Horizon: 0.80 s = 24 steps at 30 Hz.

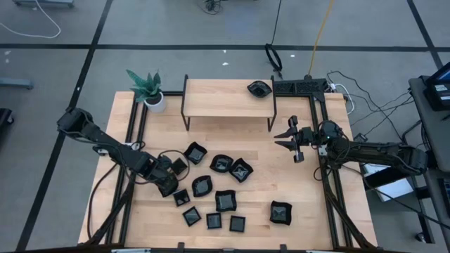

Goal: Pick & Place Mini shaped plates
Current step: Stack the black leaf-shaped plate on top of the other black leaf-shaped plates on the shelf

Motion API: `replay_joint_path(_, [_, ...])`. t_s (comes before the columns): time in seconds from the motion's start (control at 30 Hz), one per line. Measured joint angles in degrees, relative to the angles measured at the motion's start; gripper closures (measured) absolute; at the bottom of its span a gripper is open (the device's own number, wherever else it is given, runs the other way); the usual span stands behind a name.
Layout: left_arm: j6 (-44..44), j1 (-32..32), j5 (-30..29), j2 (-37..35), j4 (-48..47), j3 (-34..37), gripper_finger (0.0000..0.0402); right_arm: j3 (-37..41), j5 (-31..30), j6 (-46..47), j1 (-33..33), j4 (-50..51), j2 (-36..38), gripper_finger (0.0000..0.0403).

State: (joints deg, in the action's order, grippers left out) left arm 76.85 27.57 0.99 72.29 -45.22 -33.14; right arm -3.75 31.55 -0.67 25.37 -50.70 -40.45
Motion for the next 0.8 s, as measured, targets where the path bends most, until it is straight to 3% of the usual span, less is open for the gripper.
replay_joint_path(0.37, [-2.2,0.0,-0.3,0.0,0.4,-2.1,0.0397,0.0,0.0,0.0,0.0,0.0,0.0,0.033])
replay_joint_path(0.8, [-15.6,0.0,-14.5,0.0,0.0,-12.9,0.0392,0.0,0.0,0.0,0.0,0.0,0.0,0.033])
